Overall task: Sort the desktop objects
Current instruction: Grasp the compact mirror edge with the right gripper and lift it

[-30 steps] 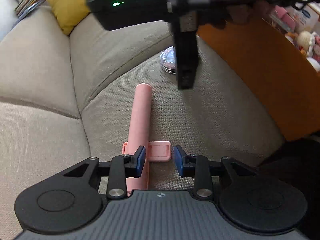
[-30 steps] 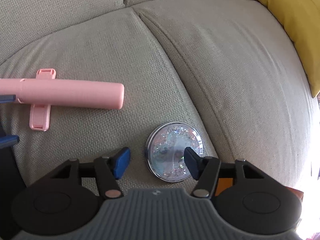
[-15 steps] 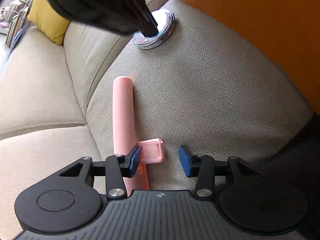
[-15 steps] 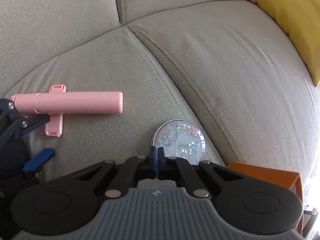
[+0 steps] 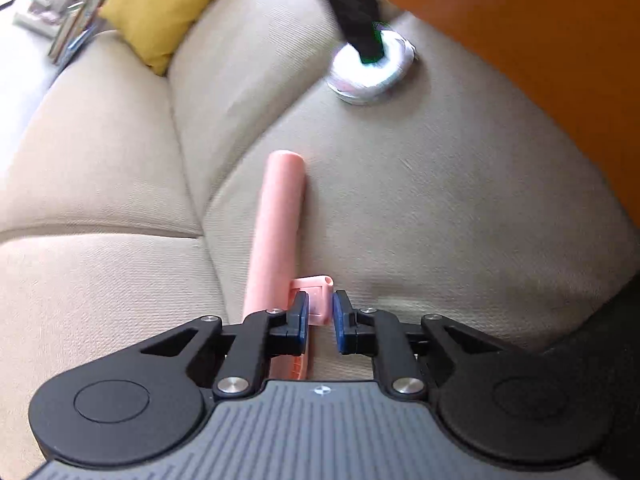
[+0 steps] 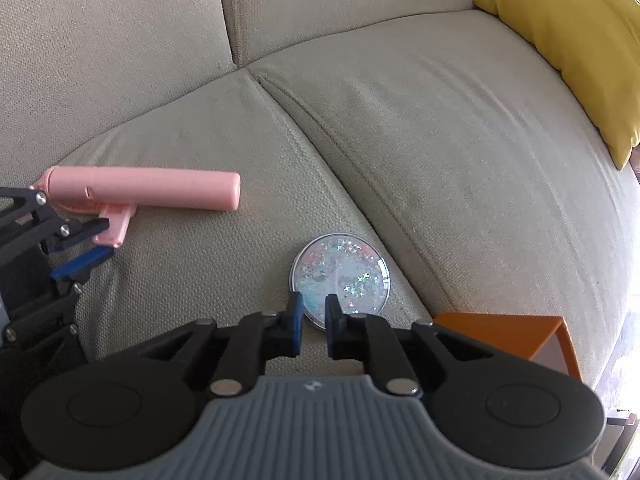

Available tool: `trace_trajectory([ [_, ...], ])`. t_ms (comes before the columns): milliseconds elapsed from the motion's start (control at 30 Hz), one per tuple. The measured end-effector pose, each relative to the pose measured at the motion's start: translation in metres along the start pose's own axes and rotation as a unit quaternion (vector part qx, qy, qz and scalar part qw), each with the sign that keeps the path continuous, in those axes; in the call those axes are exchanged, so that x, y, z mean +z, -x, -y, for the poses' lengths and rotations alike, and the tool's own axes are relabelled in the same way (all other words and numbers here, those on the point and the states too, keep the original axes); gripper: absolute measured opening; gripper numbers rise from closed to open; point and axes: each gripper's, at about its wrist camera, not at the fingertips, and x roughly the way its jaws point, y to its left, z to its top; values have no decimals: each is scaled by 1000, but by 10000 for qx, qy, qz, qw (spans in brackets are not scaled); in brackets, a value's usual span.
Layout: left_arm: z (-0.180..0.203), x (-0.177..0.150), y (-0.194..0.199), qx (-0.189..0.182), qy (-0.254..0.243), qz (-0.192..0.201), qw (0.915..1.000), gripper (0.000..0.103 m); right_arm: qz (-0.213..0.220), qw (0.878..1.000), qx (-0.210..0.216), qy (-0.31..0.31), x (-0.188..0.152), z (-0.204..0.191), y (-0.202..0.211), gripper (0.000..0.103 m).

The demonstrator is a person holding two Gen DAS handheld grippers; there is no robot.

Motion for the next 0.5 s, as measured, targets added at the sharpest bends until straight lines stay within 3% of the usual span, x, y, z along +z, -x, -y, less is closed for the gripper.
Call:
trace_trajectory([
  [67,-15,-4,4,-69,283,138,9995,16,-42,9999,83,69,3,1,-4,41],
  [233,-45,-11,-2,18,415,414,9983,16,-438,9990,69,101,17,2,-21,46],
  [367,-70,-12,-6,-482,823,517,9941,18,-823,9965,-158,-15,25,-3,-43,47],
  [500,-82,-8,-6,-851,1166,587,9878,17,-965,9938,-493,233,29,-11,-55,59],
])
